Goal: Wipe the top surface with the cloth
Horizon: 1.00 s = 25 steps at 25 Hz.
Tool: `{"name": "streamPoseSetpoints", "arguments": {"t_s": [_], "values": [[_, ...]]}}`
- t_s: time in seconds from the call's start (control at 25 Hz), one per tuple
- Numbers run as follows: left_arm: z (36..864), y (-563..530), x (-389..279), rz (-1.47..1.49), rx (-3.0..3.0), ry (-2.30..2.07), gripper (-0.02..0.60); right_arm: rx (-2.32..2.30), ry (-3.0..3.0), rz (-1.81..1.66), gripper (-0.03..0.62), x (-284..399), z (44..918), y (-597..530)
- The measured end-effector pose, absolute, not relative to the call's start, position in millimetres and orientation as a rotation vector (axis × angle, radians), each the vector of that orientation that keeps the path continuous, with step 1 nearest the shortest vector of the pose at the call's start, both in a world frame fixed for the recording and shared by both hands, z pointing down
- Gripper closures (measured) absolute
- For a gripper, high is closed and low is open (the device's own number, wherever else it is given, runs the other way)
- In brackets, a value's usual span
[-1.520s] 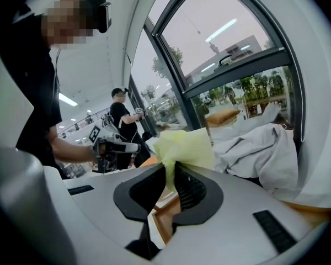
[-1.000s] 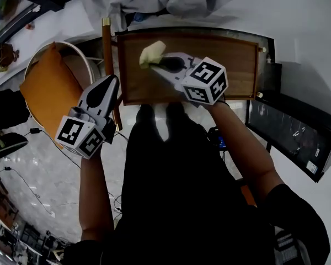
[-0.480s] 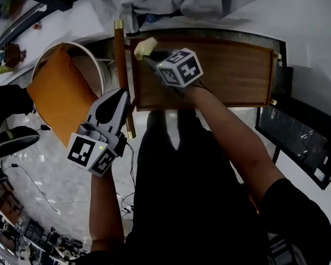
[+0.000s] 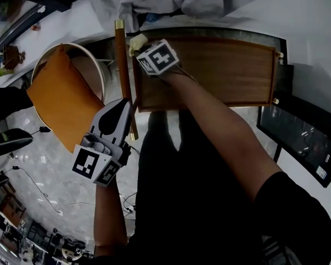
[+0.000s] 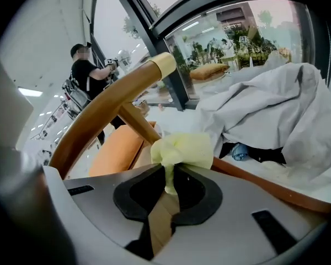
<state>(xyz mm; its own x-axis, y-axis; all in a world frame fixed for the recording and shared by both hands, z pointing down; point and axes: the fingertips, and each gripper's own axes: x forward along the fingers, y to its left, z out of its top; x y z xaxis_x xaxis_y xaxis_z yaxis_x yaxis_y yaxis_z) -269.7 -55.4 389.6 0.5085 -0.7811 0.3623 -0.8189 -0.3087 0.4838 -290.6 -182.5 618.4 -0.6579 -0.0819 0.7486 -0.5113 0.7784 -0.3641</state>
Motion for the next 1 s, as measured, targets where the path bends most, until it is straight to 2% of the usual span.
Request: {"name": "streamPoseSetpoints", "arguments": {"t_s": [0.52, 1.0], "values": [[381, -62, -252, 0.102, 2.167, -1.287, 0.572, 0.449, -2.157, 0.626, 0.545, -272, 632, -191], [399, -78, -218, 0.243, 2.138, -1.287, 0.572, 0.51, -2.128, 0.657, 0.545, -210, 636, -202]]}}
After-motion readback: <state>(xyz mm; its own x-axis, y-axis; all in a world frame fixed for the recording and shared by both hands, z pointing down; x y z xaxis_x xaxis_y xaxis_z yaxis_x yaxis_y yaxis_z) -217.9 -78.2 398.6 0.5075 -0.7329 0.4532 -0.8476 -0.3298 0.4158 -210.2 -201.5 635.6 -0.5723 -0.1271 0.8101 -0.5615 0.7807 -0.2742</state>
